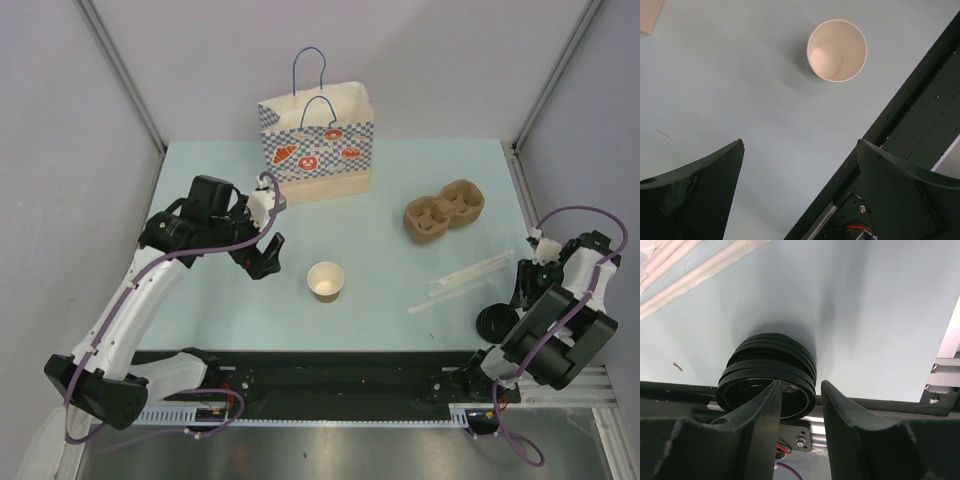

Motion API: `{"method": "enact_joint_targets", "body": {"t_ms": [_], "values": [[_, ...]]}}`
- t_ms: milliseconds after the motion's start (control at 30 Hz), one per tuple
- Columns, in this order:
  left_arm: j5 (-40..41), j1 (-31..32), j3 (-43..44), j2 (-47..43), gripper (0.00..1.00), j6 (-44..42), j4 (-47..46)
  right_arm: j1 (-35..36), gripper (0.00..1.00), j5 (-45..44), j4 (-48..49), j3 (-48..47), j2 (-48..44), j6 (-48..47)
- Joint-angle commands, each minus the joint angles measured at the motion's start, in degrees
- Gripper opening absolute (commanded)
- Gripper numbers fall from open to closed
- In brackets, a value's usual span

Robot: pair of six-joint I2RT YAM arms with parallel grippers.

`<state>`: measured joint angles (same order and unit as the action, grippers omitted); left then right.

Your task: Pack the takeout coffee

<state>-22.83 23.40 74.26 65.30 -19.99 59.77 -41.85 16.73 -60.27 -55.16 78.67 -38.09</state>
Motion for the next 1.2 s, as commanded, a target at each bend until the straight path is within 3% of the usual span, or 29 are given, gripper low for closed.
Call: {"method": "enact_joint_targets", "body": {"t_ms": [0,533,833,1167], "values": [[0.2,0.7,2.5,0.3,1.00,-0.9,0.0,0.3,0.42,-0.4,1.5,0.1,1.0,0.3],[0.8,0.9,2.3,0.3,1.00,-1.2,0.0,0.7,0.42,-0.7,1.5,2.7,0.3,-1.2],[1.0,1.0,2.4,0.3,0.99,-1.3,0.3,0.0,0.44,0.8,-2.7,2.7,-4.7,-3.2],[1.2,1.3,2.3,0.4,0.99,-1.3,0.2,-2.2,0.45,0.1,-6.8,2.5,-1.9,-6.8]]}}
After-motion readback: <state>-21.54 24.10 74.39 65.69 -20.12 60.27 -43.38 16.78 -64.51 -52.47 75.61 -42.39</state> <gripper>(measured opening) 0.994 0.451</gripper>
